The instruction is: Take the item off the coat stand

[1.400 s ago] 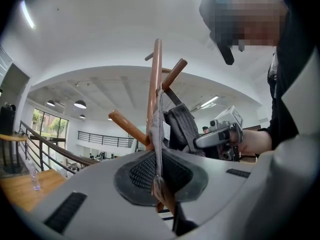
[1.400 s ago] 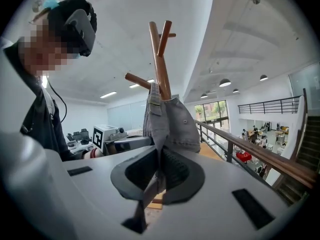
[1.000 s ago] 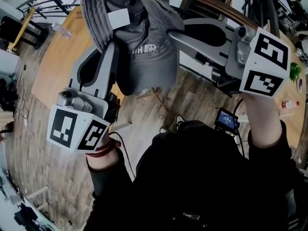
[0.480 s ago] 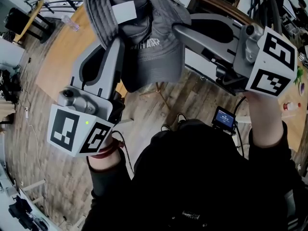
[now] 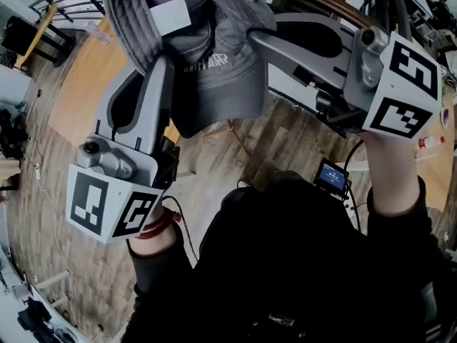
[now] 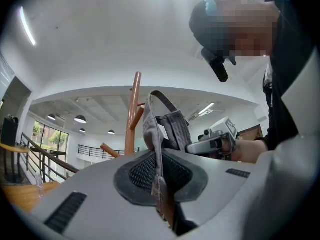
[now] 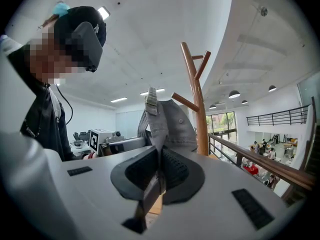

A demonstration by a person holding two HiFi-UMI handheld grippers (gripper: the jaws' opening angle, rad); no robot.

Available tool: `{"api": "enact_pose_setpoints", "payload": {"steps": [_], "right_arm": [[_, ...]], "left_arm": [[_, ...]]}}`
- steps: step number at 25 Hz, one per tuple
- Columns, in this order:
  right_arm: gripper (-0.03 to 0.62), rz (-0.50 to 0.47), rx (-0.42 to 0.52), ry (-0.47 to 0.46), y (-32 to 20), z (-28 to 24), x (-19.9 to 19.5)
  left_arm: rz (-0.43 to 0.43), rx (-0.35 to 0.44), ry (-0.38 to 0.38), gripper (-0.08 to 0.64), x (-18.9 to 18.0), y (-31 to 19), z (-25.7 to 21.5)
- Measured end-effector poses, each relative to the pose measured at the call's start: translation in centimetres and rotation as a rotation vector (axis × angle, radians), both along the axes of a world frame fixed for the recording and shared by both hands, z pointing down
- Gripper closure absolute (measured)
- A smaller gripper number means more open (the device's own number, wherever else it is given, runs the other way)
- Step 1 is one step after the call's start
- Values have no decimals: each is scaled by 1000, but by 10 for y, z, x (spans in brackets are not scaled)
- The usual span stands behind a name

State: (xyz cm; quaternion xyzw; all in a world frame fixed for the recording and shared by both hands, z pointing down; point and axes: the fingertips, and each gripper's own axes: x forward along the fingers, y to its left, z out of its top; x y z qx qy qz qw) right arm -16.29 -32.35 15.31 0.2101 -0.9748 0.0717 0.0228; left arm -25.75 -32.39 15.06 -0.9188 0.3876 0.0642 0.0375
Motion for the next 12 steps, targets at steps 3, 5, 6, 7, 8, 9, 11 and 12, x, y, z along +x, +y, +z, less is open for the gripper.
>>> {"api": "enact_pose_setpoints", "payload": {"steps": [3,5,6,7,8,9,11,12], "right_arm": [[561,-11,9,-7,6,-3,0],[561,-14,6,-7,2,1,1],[561,-12,3,-4,0,3,1],[561,-10,1,-2,0,2,0],[561,-6,2,0,3,-1,1],[561,-2,6,2,10,-6,2],[561,10,16,4,30,-19,10],[561,19,21,5,41,-22,18]], "left_arm": [[0,36,11,541,1,5,-5],[4,48,23,541,2,1,-2],[6,51,30,541,1,-1,0],[8,55,38,541,0,-1,-1],[10,62,47,541,0,2,-5],[12,71,58,540,1,8,-11],[21,94,75,541,10,27,-26],[31,102,78,541,18,38,-30]]}}
